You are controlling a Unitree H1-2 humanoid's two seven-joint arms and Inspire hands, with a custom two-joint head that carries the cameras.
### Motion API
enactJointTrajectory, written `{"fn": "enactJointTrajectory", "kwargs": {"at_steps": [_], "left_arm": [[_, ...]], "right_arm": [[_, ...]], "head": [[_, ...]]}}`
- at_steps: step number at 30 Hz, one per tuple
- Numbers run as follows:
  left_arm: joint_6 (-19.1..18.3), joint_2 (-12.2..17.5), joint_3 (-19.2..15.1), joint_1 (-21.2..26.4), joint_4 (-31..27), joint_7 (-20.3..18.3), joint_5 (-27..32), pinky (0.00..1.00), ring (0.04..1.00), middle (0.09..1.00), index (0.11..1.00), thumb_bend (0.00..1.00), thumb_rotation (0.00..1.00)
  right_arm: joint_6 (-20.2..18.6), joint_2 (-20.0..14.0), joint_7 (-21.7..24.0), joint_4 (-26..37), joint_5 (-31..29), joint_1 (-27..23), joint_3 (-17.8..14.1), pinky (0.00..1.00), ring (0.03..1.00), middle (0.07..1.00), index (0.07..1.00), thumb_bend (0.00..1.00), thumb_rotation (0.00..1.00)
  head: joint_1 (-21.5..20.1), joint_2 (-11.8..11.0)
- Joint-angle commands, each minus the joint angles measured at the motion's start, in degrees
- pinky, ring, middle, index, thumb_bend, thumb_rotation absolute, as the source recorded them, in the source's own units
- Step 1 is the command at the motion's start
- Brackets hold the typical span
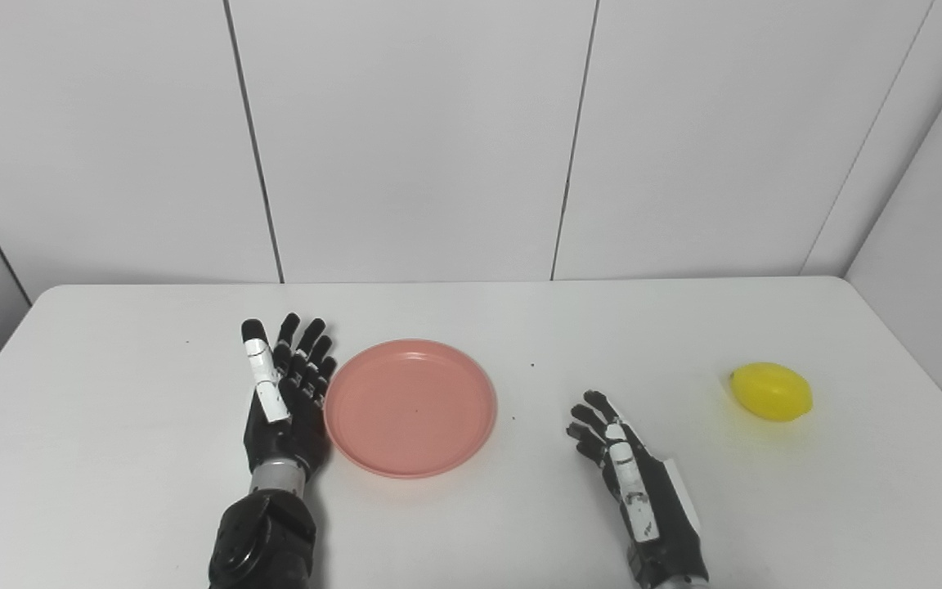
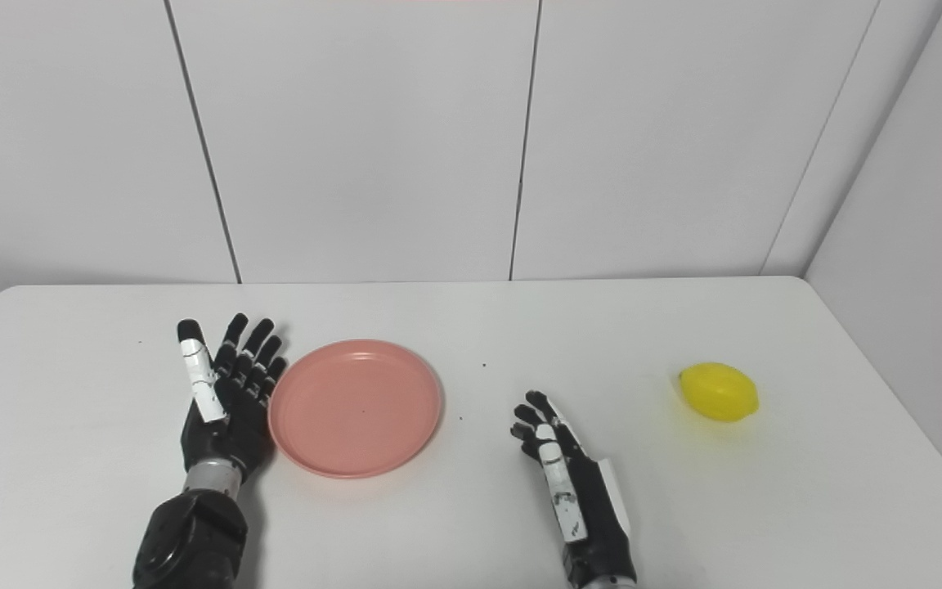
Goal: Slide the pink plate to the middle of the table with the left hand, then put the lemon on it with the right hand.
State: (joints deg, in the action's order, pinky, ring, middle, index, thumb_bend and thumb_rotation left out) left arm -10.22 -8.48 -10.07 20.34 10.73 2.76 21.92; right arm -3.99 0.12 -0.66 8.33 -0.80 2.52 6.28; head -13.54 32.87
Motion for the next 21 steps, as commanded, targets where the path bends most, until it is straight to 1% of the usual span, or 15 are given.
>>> {"fn": "enactJointTrajectory", "kwargs": {"at_steps": [1, 2, 3, 4, 6, 9, 13, 18, 21], "left_arm": [[-1.27, -0.43, 0.58, 0.20, -0.31, 0.24, -0.61, 1.00, 0.934, 0.895, 0.935, 0.75, 0.99], [-1.56, -0.44, 0.67, 0.11, -0.47, 0.32, -0.53, 1.00, 0.930, 0.891, 0.936, 0.75, 0.99], [-1.73, -0.45, 0.72, 0.06, -0.56, 0.38, -0.47, 1.00, 0.927, 0.889, 0.944, 0.75, 0.98], [-1.63, -0.20, 0.94, -0.04, -0.50, -0.07, -0.48, 1.00, 0.926, 0.888, 0.947, 0.75, 0.98], [-1.66, 0.50, 1.51, -0.14, -0.25, -1.02, -0.62, 1.00, 0.936, 0.908, 0.975, 0.76, 0.99], [-1.31, 1.11, 1.86, -0.09, 0.44, -1.70, -0.63, 1.00, 0.940, 0.918, 0.990, 0.78, 1.00], [-1.27, 1.65, 2.13, -0.20, 1.01, -2.30, -0.73, 1.00, 0.949, 0.919, 1.000, 0.78, 1.00], [-1.81, 1.19, 1.66, -0.68, 0.86, -2.54, 0.03, 1.00, 0.974, 0.940, 1.000, 0.78, 0.99], [-1.79, 0.92, 1.67, -0.89, 0.75, -2.30, 0.09, 1.00, 0.972, 0.937, 0.996, 0.78, 0.98]], "right_arm": [[-3.37, 0.88, 1.56, -0.54, 0.53, -0.21, 1.68, 0.87, 0.844, 0.869, 0.897, 0.60, 1.00], [-3.18, 0.95, 1.48, -0.78, 0.86, -0.28, 1.81, 0.87, 0.844, 0.869, 0.897, 0.60, 1.00], [-3.04, 1.00, 1.44, -0.93, 1.08, -0.32, 1.89, 0.87, 0.841, 0.867, 0.894, 0.60, 1.00], [-3.06, 1.21, 1.33, -1.10, 1.27, -0.39, 2.01, 0.87, 0.841, 0.866, 0.894, 0.60, 1.00], [-3.13, 1.63, 1.15, -1.36, 1.53, -0.57, 2.18, 0.87, 0.837, 0.864, 0.893, 0.60, 1.00], [-3.36, 2.19, 1.02, -1.62, 1.83, -0.88, 2.22, 0.87, 0.838, 0.864, 0.895, 0.60, 1.00], [-3.72, 2.69, 0.93, -1.72, 2.32, -1.20, 2.35, 0.87, 0.847, 0.873, 0.900, 0.59, 1.00], [-4.08, 2.89, 0.65, -1.27, 2.85, -0.96, 2.22, 0.85, 0.838, 0.866, 0.888, 0.59, 1.00], [-3.17, 2.95, 0.20, -1.28, 3.09, -0.74, 1.94, 0.85, 0.837, 0.868, 0.887, 0.59, 1.00]], "head": [[-0.59, 0.01], [-1.45, -0.04], [-1.45, -0.04], [-2.63, -0.13], [-3.55, -0.14], [-4.66, -0.17], [-5.63, -0.17], [-5.85, -0.28], [-6.10, -0.33]]}}
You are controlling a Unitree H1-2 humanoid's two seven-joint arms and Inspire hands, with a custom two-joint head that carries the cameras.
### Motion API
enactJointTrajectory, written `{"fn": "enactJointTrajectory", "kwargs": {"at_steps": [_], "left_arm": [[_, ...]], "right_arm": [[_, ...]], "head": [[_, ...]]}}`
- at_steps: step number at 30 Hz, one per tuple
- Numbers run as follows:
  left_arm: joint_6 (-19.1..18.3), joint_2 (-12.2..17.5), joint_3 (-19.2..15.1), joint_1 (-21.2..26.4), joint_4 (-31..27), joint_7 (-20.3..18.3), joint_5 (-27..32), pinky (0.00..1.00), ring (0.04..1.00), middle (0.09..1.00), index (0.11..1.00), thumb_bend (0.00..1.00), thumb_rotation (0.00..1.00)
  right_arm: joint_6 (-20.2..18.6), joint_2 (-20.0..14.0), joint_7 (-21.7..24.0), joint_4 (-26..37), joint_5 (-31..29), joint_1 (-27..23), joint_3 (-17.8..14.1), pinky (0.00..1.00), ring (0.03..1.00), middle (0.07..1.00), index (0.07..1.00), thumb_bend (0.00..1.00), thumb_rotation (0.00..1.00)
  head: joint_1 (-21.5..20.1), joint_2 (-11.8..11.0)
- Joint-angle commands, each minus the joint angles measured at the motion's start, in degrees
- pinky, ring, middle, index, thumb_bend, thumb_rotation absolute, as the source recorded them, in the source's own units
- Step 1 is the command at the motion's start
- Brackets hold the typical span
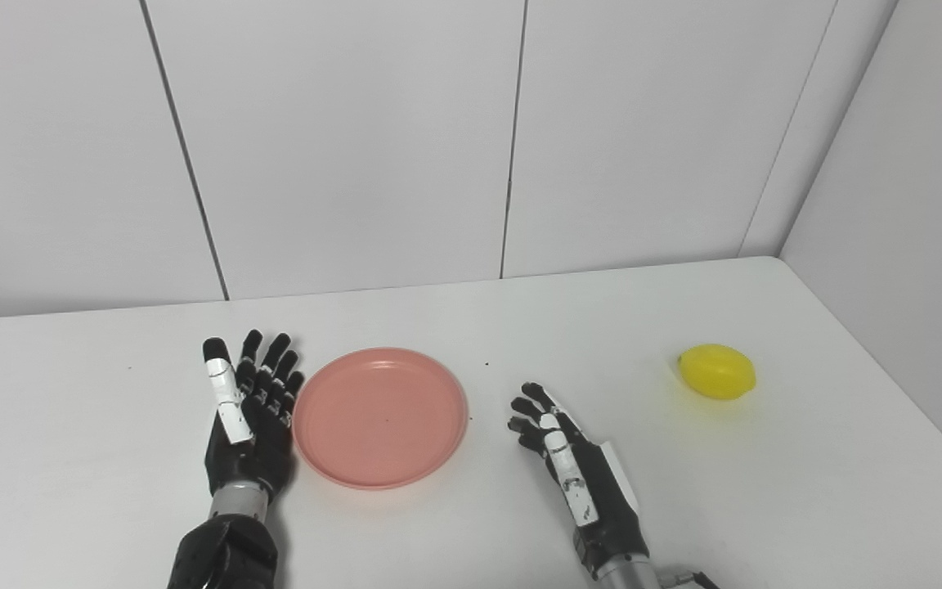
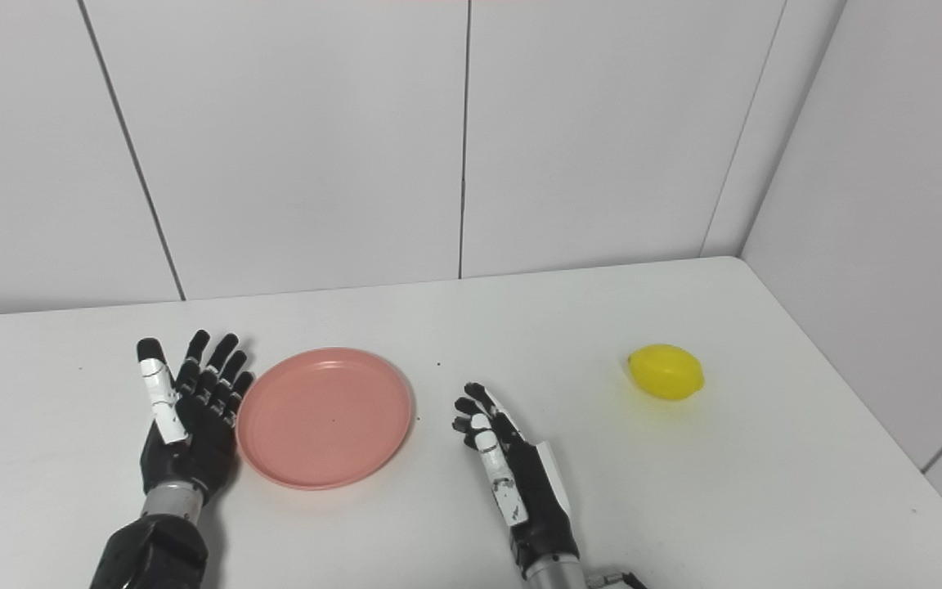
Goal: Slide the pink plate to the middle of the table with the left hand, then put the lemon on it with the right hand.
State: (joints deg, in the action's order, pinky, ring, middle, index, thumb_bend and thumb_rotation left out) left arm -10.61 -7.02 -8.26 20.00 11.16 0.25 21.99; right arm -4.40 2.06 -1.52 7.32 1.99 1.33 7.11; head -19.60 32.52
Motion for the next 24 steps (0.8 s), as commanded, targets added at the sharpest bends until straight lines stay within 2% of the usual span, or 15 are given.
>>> {"fn": "enactJointTrajectory", "kwargs": {"at_steps": [1, 5, 8, 11, 17, 21, 24], "left_arm": [[-1.23, -0.57, -0.08, -0.59, 0.44, 0.24, -0.02, 1.00, 0.971, 0.936, 0.997, 0.78, 0.99], [-1.33, -0.74, -0.09, -0.60, 0.52, 0.37, 0.12, 1.00, 0.965, 0.932, 0.998, 0.78, 0.99], [-1.34, -0.59, -0.02, -0.49, 0.69, 0.43, -0.05, 1.00, 0.964, 0.932, 0.995, 0.78, 0.99], [-1.05, -0.36, -0.28, -0.18, 1.57, 0.18, 0.20, 1.00, 0.968, 0.937, 0.995, 0.78, 0.99], [-0.56, -0.23, -0.48, 0.27, 2.39, -0.42, 0.13, 1.00, 0.967, 0.941, 0.999, 0.78, 0.99], [0.16, -0.47, -0.11, 0.49, 3.19, -0.27, -0.68, 1.00, 0.960, 0.933, 0.998, 0.77, 1.00], [0.64, -0.78, -0.14, 0.55, 3.65, -0.06, -0.69, 1.00, 0.955, 0.927, 1.000, 0.78, 1.00]], "right_arm": [[-2.24, 1.01, 0.63, -0.31, 0.77, 0.52, 1.00, 0.85, 0.838, 0.872, 0.886, 0.58, 1.00], [2.46, 1.24, -3.32, 0.13, 5.71, 0.91, 0.36, 0.79, 0.815, 0.845, 0.842, 0.57, 1.00], [4.15, 1.78, -6.33, 2.16, 9.02, 0.77, -0.80, 0.77, 0.790, 0.802, 0.798, 0.57, 1.00], [4.26, 2.07, -7.70, 4.35, 10.60, 0.44, -1.98, 0.78, 0.770, 0.761, 0.759, 0.61, 1.00], [3.98, 2.23, -8.05, 8.82, 10.84, -0.33, -4.04, 0.77, 0.759, 0.750, 0.745, 0.68, 1.00], [2.87, 1.03, -7.66, 11.42, 11.64, -0.90, -4.91, 0.75, 0.743, 0.748, 0.737, 0.71, 1.00], [1.47, -0.25, -7.21, 13.57, 12.52, -1.48, -5.84, 0.73, 0.732, 0.750, 0.740, 0.70, 1.00]], "head": [[-0.14, -0.01], [-0.22, -0.16], [-0.59, -0.32], [-0.94, -0.47], [-1.29, -0.87], [-0.72, -1.17], [-0.72, -1.39]]}}
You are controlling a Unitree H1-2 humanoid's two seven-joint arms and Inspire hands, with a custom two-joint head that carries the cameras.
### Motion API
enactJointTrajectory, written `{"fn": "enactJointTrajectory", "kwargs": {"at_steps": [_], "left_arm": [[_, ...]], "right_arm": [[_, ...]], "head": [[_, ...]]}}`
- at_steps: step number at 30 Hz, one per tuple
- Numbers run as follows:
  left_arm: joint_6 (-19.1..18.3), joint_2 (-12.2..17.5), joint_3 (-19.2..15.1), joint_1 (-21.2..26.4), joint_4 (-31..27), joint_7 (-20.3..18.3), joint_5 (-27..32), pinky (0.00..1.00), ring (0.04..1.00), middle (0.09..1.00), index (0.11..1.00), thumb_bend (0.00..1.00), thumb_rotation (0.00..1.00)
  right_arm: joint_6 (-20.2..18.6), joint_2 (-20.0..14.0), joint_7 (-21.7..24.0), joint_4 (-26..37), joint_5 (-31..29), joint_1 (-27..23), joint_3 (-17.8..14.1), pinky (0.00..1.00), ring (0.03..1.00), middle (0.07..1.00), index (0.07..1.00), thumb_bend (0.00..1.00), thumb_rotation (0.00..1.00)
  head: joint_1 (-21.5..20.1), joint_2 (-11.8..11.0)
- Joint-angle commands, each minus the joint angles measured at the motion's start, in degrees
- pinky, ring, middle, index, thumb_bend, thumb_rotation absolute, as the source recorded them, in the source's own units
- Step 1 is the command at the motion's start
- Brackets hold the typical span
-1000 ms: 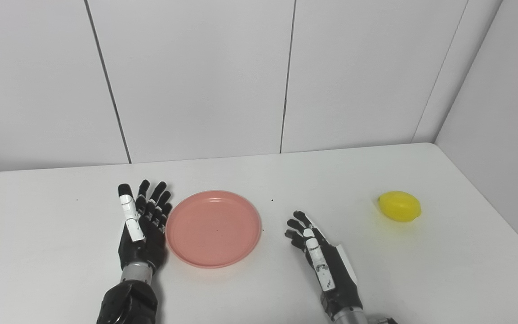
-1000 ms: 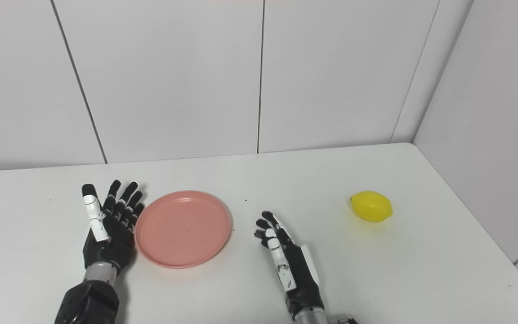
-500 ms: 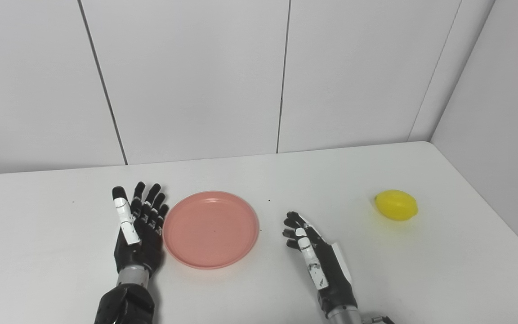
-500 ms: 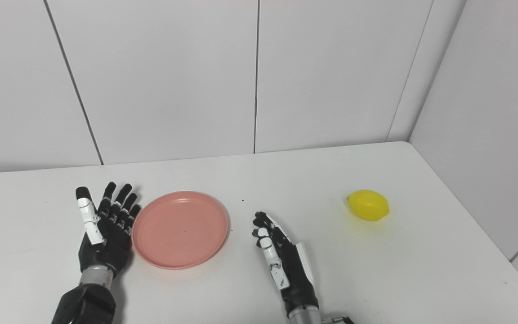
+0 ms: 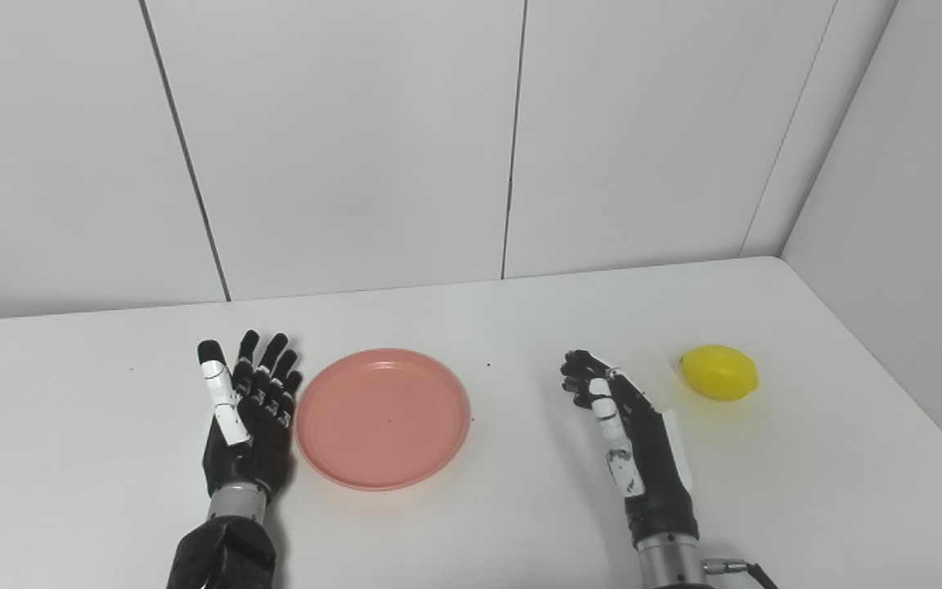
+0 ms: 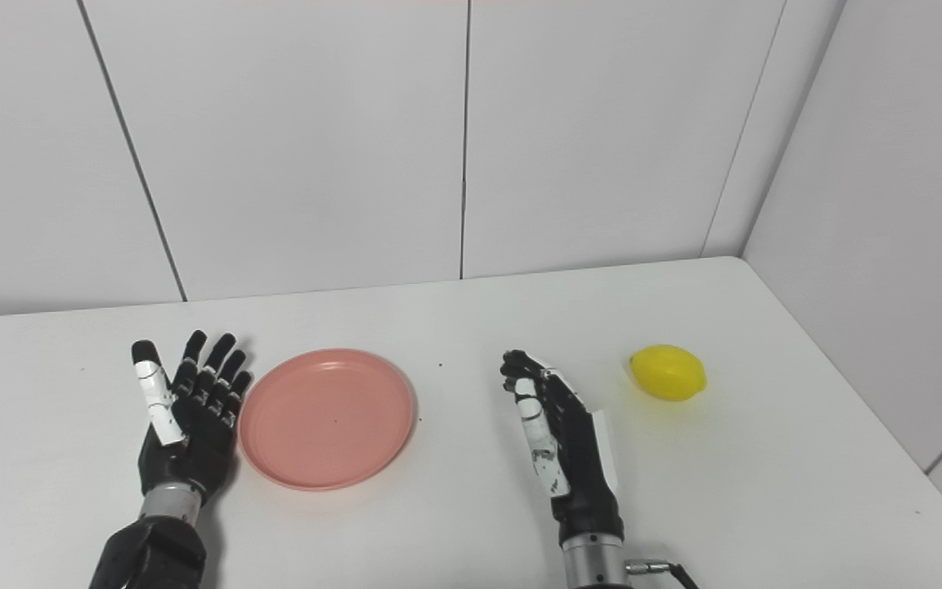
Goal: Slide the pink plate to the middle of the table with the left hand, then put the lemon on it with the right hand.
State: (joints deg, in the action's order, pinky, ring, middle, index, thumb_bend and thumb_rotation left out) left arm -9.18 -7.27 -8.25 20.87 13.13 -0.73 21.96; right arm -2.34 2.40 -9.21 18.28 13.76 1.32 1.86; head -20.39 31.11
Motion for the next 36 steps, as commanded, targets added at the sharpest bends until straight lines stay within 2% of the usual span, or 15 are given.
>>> {"fn": "enactJointTrajectory", "kwargs": {"at_steps": [1, 2, 3, 5, 6, 13, 14, 19, 21, 24, 27, 36], "left_arm": [[-0.77, -0.54, -0.07, -0.37, 1.69, 0.92, -0.72, 1.00, 0.954, 0.928, 1.000, 0.78, 1.00], [-0.84, -0.57, 0.03, -0.48, 1.49, 0.87, -0.73, 1.00, 0.952, 0.930, 1.000, 0.77, 1.00], [-1.04, -0.68, 0.01, -0.59, 1.23, 0.86, -0.52, 1.00, 0.950, 0.932, 1.000, 0.77, 0.99], [-1.36, -0.89, -0.07, -0.76, 0.91, 0.83, -0.12, 1.00, 0.948, 0.932, 1.000, 0.77, 0.99], [-1.48, -0.95, -0.10, -0.80, 0.83, 0.81, 0.02, 1.00, 0.951, 0.938, 1.000, 0.78, 0.98], [-1.69, -0.81, -0.02, -0.92, 1.10, 0.86, -0.12, 1.00, 0.943, 0.936, 0.994, 0.77, 0.98], [-1.64, -0.75, -0.03, -0.91, 1.26, 0.80, -0.12, 1.00, 0.944, 0.934, 0.993, 0.77, 0.98], [-1.68, -0.70, -0.09, -0.93, 1.37, 0.58, 0.11, 1.00, 0.948, 0.938, 0.999, 0.77, 0.98], [-1.58, -0.55, 0.13, -0.87, 1.51, 0.49, -0.21, 1.00, 0.951, 0.938, 0.999, 0.77, 0.99], [-1.87, -0.45, 0.29, -0.89, 1.34, 0.42, -0.33, 1.00, 0.952, 0.938, 0.993, 0.76, 1.00], [-2.16, -0.51, 0.31, -0.83, 1.16, 0.65, -0.37, 1.00, 0.949, 0.933, 0.991, 0.77, 1.00], [-2.14, -0.46, 0.24, -0.72, 1.30, 0.44, 0.02, 1.00, 0.949, 0.935, 0.999, 0.75, 1.00]], "right_arm": [[-1.03, -1.05, 0.70, 3.16, 0.90, -1.74, -0.89, 0.72, 0.733, 0.753, 0.744, 0.69, 1.00], [-1.31, -1.54, 0.90, 3.65, 0.99, -2.13, -1.26, 0.72, 0.733, 0.755, 0.748, 0.67, 1.00], [-1.45, -2.04, 1.13, 4.09, 0.90, -2.61, -1.65, 0.69, 0.720, 0.751, 0.752, 0.57, 0.88], [-1.65, -2.87, 1.58, 4.69, 0.59, -3.43, -2.34, 0.67, 0.714, 0.748, 0.753, 0.54, 0.82], [-1.75, -3.17, 1.80, 4.88, 0.43, -3.75, -2.62, 0.65, 0.707, 0.743, 0.754, 0.52, 0.75], [0.05, -7.63, 1.77, 3.85, 6.41, -7.46, -3.51, 0.66, 0.729, 0.763, 0.751, 0.51, 0.70], [0.29, -8.18, 1.57, 3.57, 7.43, -7.93, -3.51, 0.65, 0.719, 0.758, 0.750, 0.52, 0.72], [2.27, -13.14, -2.99, -0.20, 22.81, -10.89, -2.47, 0.59, 0.676, 0.727, 0.733, 0.59, 0.82], [2.52, -16.13, -5.39, -2.11, 30.59, -11.92, -1.59, 0.55, 0.651, 0.718, 0.730, 0.65, 0.85], [0.99, -19.35, -6.63, -3.97, 37.49, -13.05, -0.84, 0.54, 0.630, 0.702, 0.702, 0.77, 0.93], [-0.85, -21.30, -6.48, -5.15, 41.16, -13.97, -0.99, 0.55, 0.638, 0.702, 0.689, 0.81, 0.95], [-2.52, -24.43, -5.91, -9.21, 44.52, -15.46, -2.47, 0.57, 0.648, 0.695, 0.688, 0.83, 0.93]], "head": [[0.01, -0.10], [0.01, -0.10], [0.01, -0.10], [-0.40, -0.21], [-0.40, -0.21], [-1.42, -0.43], [-1.42, -0.43], [-1.77, -0.48], [-1.81, -0.47], [-1.90, -0.50], [-1.90, -0.50], [-1.69, -0.86]]}}
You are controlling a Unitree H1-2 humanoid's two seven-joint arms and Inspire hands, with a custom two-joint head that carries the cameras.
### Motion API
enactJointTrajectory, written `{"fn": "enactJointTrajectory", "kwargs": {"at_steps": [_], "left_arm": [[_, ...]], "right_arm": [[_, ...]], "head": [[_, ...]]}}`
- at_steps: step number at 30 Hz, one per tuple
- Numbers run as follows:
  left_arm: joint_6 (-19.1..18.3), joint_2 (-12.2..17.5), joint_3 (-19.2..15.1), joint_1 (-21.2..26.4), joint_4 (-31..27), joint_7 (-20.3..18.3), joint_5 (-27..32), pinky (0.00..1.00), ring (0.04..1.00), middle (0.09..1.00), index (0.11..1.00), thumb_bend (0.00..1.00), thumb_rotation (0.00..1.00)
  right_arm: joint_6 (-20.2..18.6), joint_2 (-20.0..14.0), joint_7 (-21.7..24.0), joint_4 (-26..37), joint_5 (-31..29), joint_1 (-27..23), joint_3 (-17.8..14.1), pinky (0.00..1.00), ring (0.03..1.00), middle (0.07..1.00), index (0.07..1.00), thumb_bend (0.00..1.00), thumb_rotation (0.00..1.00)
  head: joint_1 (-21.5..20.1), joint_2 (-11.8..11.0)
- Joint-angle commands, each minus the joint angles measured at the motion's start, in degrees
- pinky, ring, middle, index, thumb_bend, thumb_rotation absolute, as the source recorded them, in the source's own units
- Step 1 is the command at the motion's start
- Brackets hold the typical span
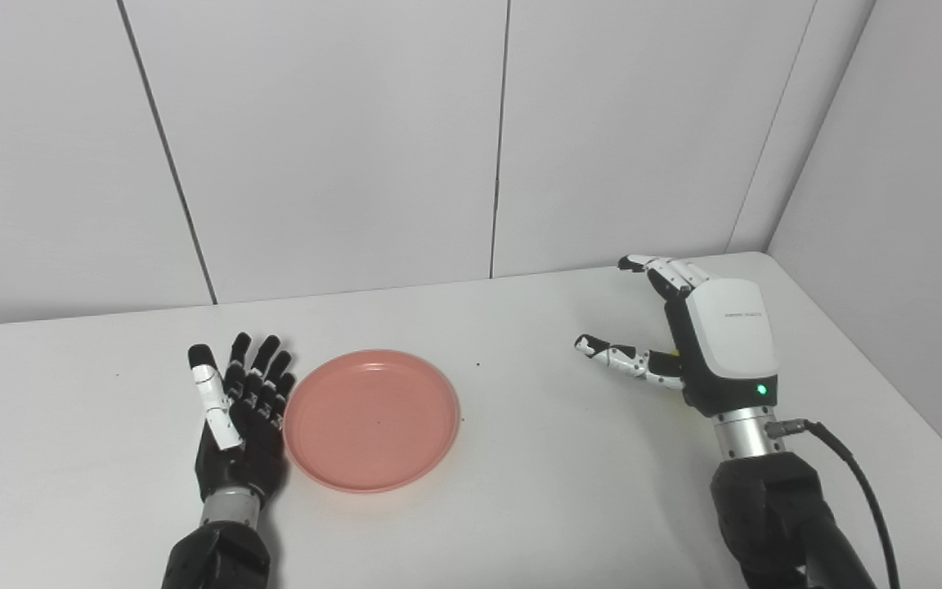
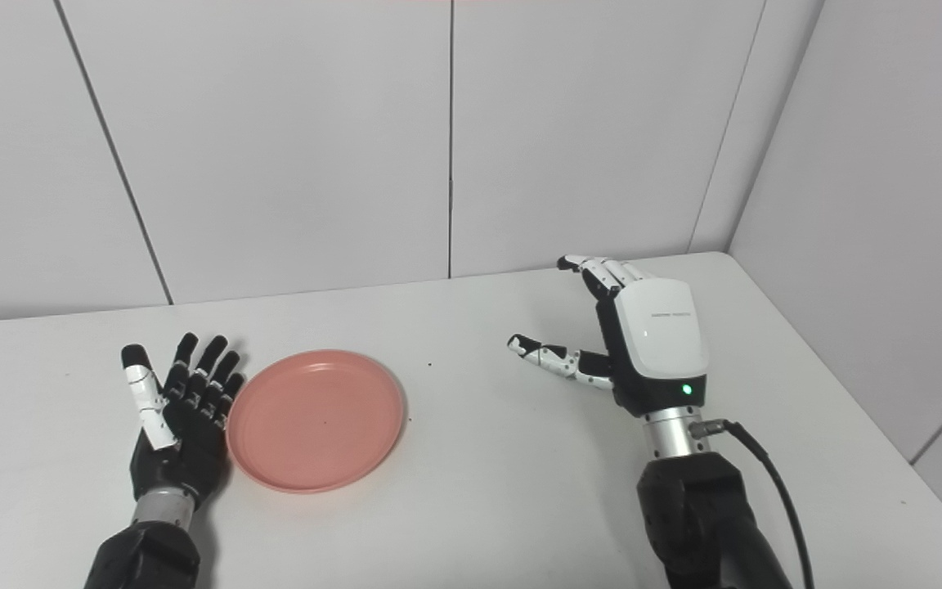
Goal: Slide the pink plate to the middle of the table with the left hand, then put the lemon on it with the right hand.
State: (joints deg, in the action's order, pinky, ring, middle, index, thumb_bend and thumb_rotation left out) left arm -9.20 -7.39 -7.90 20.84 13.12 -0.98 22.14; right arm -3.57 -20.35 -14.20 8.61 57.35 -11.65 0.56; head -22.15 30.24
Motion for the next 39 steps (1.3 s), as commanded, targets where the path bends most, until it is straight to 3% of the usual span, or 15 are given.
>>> {"fn": "enactJointTrajectory", "kwargs": {"at_steps": [1, 8, 16, 21, 28, 36, 39], "left_arm": [[-2.13, -0.30, -0.12, -0.67, 1.41, 0.64, -0.15, 1.00, 0.950, 0.937, 1.000, 0.75, 1.00], [-1.49, -0.14, -0.17, -0.51, 2.02, 0.26, -0.26, 1.00, 0.938, 0.928, 0.994, 0.76, 1.00], [-1.34, -0.10, -0.38, -0.39, 2.55, 0.13, -0.26, 1.00, 0.935, 0.926, 0.995, 0.76, 1.00], [-1.05, -0.07, -0.24, -0.73, 2.41, -0.08, -0.41, 1.00, 0.938, 0.924, 0.992, 0.76, 1.00], [-1.13, -0.22, 0.04, -1.10, 1.97, 0.07, -0.58, 1.00, 0.927, 0.917, 0.988, 0.76, 1.00], [-1.16, -0.25, 0.11, -1.27, 1.97, 0.07, -0.63, 1.00, 0.928, 0.916, 0.985, 0.77, 0.99], [-0.88, -0.21, 0.31, -1.34, 2.37, -0.16, -0.70, 1.00, 0.926, 0.912, 0.984, 0.76, 1.00]], "right_arm": [[-1.53, -1.90, -1.20, -0.13, 1.38, -2.62, -1.26, 0.57, 0.644, 0.692, 0.686, 0.83, 0.93], [-3.22, -3.56, -1.43, -4.25, 3.64, -3.37, -1.66, 0.60, 0.654, 0.688, 0.683, 0.81, 0.94], [-2.88, -5.03, -1.86, -8.55, 1.36, -3.09, -2.70, 0.55, 0.649, 0.709, 0.709, 0.78, 0.85], [-3.39, -5.90, -0.85, -10.60, 0.16, -2.81, -2.97, 0.55, 0.653, 0.722, 0.723, 0.77, 0.84], [-3.11, -7.57, -0.03, -14.40, -1.34, -3.54, -2.07, 0.48, 0.599, 0.708, 0.741, 0.75, 0.81], [-3.59, -9.01, -0.12, -17.80, -2.21, -4.58, -0.66, 0.50, 0.617, 0.712, 0.742, 0.75, 0.83], [-2.56, -9.83, -0.20, -18.76, -3.43, -4.52, -0.02, 0.50, 0.621, 0.708, 0.737, 0.74, 0.79]], "head": [[0.14, -0.08], [0.22, -0.53], [0.53, -0.92], [0.50, -1.01], [0.61, -0.90], [0.55, -0.83], [0.86, -0.99]]}}
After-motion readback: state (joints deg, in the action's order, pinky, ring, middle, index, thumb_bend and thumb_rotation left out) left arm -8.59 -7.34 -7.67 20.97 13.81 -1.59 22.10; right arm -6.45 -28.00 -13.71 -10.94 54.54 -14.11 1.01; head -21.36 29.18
